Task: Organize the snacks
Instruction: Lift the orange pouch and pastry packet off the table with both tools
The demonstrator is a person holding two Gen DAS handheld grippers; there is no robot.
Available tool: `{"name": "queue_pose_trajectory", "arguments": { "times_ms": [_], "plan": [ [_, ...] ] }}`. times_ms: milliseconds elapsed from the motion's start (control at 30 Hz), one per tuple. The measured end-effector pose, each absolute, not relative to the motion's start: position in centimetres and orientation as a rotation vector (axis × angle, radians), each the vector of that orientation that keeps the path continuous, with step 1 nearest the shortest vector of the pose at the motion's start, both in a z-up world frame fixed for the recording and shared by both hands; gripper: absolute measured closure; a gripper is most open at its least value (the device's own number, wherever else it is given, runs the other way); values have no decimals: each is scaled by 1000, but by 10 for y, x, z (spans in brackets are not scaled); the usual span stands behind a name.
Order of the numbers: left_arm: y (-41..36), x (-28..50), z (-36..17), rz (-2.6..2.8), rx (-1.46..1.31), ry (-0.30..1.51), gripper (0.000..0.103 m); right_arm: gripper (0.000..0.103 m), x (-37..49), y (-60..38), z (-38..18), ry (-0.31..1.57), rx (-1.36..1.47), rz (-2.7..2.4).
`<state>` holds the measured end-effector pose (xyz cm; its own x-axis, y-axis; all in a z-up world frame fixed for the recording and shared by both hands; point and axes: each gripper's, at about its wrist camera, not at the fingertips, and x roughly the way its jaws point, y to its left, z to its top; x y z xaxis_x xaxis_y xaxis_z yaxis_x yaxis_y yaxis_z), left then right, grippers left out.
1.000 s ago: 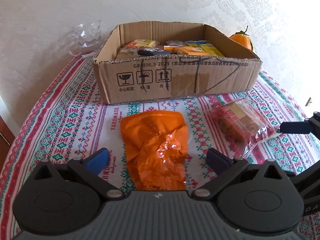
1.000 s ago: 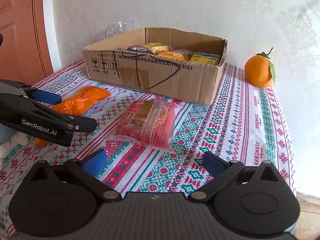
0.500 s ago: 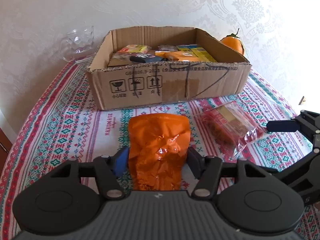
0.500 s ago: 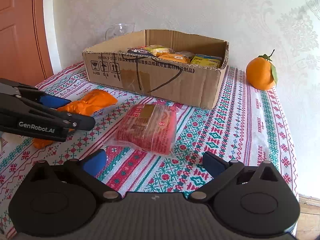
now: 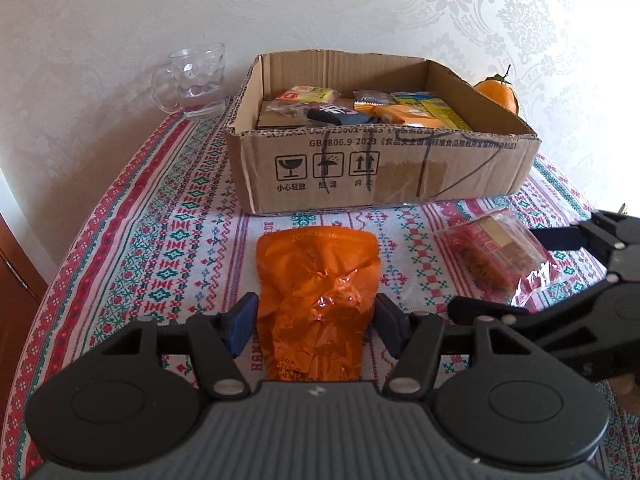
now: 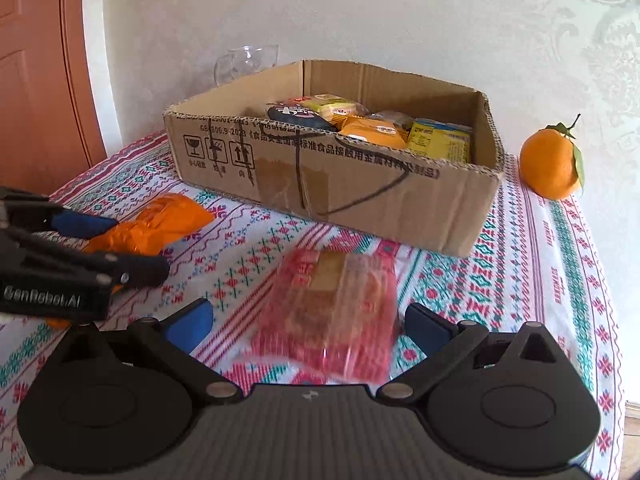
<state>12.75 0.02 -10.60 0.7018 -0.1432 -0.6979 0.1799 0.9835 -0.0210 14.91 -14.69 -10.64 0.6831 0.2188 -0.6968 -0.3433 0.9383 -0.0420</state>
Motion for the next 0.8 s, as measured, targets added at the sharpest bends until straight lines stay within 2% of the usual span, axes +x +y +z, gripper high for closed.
{"name": "queue_pose_trajectory", "arguments": {
  "times_ms": [133, 200, 400, 500, 800],
  "plan": [
    [4, 129, -105, -195, 40, 776, 42, 3, 154, -145, -105, 767, -175, 313],
    [4, 129, -105, -204, 38, 780, 42, 13, 155, -145, -103, 764, -173, 307],
    [5, 126, -98, -237, 56, 769, 42, 36, 155, -148, -96, 778, -167, 257],
    [6, 125, -94, -257, 59, 769, 42, 40, 153, -148, -93, 780, -176, 252],
    [10, 121, -83, -312, 91, 780, 42, 41, 145, -151, -82, 789, -177, 260]
  ]
}}
